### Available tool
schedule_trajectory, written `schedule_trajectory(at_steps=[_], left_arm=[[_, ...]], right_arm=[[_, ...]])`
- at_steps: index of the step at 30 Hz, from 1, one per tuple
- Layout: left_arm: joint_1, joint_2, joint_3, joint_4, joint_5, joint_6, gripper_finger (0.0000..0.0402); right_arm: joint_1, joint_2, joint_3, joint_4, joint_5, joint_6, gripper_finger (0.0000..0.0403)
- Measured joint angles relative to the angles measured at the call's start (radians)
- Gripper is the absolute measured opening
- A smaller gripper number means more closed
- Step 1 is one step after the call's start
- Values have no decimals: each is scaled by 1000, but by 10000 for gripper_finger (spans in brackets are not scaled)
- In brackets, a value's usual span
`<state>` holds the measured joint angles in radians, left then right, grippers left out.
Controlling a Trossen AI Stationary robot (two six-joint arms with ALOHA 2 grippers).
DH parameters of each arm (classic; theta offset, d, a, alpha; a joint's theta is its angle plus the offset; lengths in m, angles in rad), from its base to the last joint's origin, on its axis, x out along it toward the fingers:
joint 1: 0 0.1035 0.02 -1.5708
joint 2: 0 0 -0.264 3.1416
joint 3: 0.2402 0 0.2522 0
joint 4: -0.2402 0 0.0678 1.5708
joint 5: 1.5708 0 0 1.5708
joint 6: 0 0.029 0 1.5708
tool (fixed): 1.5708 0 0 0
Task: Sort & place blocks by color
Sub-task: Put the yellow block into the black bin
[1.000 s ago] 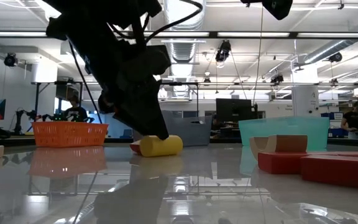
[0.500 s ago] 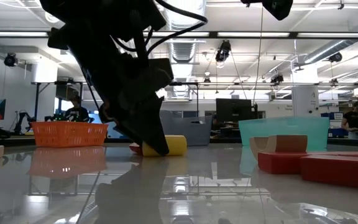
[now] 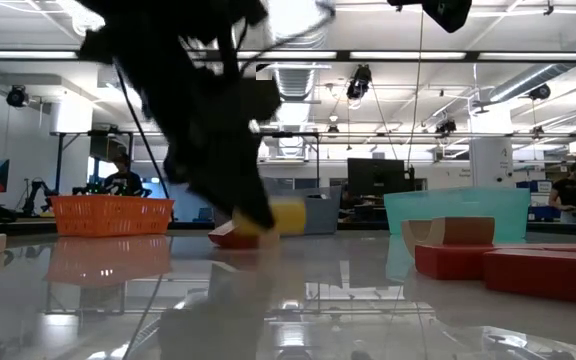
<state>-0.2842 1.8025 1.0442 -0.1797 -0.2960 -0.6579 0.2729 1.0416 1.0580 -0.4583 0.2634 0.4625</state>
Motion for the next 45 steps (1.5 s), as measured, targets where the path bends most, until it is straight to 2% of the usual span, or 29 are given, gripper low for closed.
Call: schedule_trajectory(at_steps=[3, 10, 20, 24, 30, 45], left_arm=[[4, -57, 14, -1, 8, 10, 118], [67, -189, 64, -118, 7, 10, 118], [315, -301, 110, -288, 14, 38, 118], [432, -295, 109, -293, 79, 118, 118], [562, -239, 108, -289, 131, 125, 118], [617, -49, 108, -49, 163, 142, 118]], right_arm=[[0, 0, 0, 0, 0, 9, 114], [0, 0, 0, 0, 0, 23, 114], [-2, 0, 1, 0, 2, 68, 114], [-17, 0, 1, 0, 37, 101, 114], [-47, 0, 1, 0, 53, 166, 114], [-86, 0, 2, 0, 54, 279, 114]])
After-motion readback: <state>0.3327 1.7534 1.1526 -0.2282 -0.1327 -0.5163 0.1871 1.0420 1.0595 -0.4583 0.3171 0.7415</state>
